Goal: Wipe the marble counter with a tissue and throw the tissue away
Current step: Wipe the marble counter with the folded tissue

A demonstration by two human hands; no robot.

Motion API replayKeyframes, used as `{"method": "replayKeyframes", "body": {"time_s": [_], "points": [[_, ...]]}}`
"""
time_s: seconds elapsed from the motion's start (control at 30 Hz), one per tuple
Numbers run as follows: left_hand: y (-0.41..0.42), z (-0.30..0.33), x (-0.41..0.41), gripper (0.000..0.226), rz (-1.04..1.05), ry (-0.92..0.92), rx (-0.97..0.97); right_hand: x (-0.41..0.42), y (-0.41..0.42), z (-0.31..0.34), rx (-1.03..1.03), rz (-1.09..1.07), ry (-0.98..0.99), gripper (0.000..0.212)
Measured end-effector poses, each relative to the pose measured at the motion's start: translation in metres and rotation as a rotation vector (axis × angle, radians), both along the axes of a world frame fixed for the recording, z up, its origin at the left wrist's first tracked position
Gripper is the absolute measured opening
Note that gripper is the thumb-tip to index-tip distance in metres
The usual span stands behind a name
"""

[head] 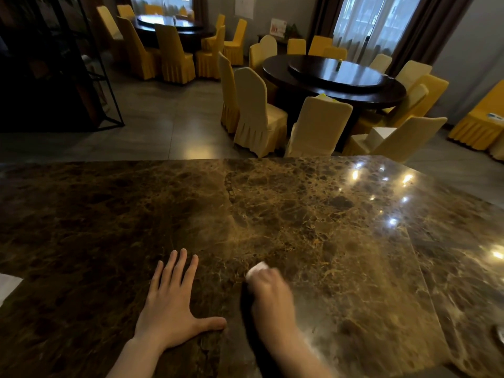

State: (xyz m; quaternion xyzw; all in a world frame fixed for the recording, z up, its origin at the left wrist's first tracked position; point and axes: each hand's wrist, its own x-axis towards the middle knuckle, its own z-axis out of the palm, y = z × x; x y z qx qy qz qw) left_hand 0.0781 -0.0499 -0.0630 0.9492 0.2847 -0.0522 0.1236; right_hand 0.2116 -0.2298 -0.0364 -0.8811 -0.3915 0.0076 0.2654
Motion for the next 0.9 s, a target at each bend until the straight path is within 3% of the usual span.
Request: {"method": "replayKeyframes", "body": {"time_s": [0.1,0.13,0.27,0.33,0.4,0.47,0.53,0.57,0.7,0.77,0.9], "points": [[-0.007,-0.005,-0.006,0.154,0.005,0.02,-0.018,-0.012,-0.026,-0.015,0.035,0.316,-0.078,0.014],[-0.008,-0.006,-0.007,0.154,0.006,0.01,-0.022,0.005,-0.035,-0.014,0.057,0.269,-0.094,0.014],[-0.006,-0.004,-0.005,0.154,0.007,-0.004,-0.011,0.086,-0.051,0.004,-0.048,-0.303,-0.056,0.016],[-0.005,-0.004,-0.004,0.154,0.003,-0.01,-0.016,0.079,-0.029,0.004,-0.049,-0.385,-0.035,0.018],[-0.004,-0.003,-0.004,0.155,0.001,-0.01,-0.02,0.033,0.004,-0.003,-0.013,-0.21,0.013,0.018],[-0.003,-0.003,-0.003,0.156,-0.009,0.012,-0.005,-0.012,0.019,-0.012,-0.029,0.119,-0.026,0.014],[-0.003,-0.003,-0.004,0.155,-0.011,0.014,-0.004,-0.007,0.01,-0.014,-0.024,0.301,-0.061,0.006],[-0.003,-0.003,-0.004,0.155,-0.006,0.003,-0.008,0.012,0.001,-0.01,-0.018,0.242,-0.069,0.006],[-0.005,-0.003,-0.005,0.155,0.004,-0.047,-0.006,0.099,-0.034,0.017,-0.049,-0.402,0.008,0.016],[-0.007,-0.004,-0.005,0.154,0.003,-0.041,0.0,0.098,-0.018,0.02,-0.048,-0.485,-0.003,0.023],[-0.004,-0.006,-0.005,0.153,-0.003,-0.056,-0.002,0.016,0.031,0.002,-0.048,-0.046,0.026,0.022]]}}
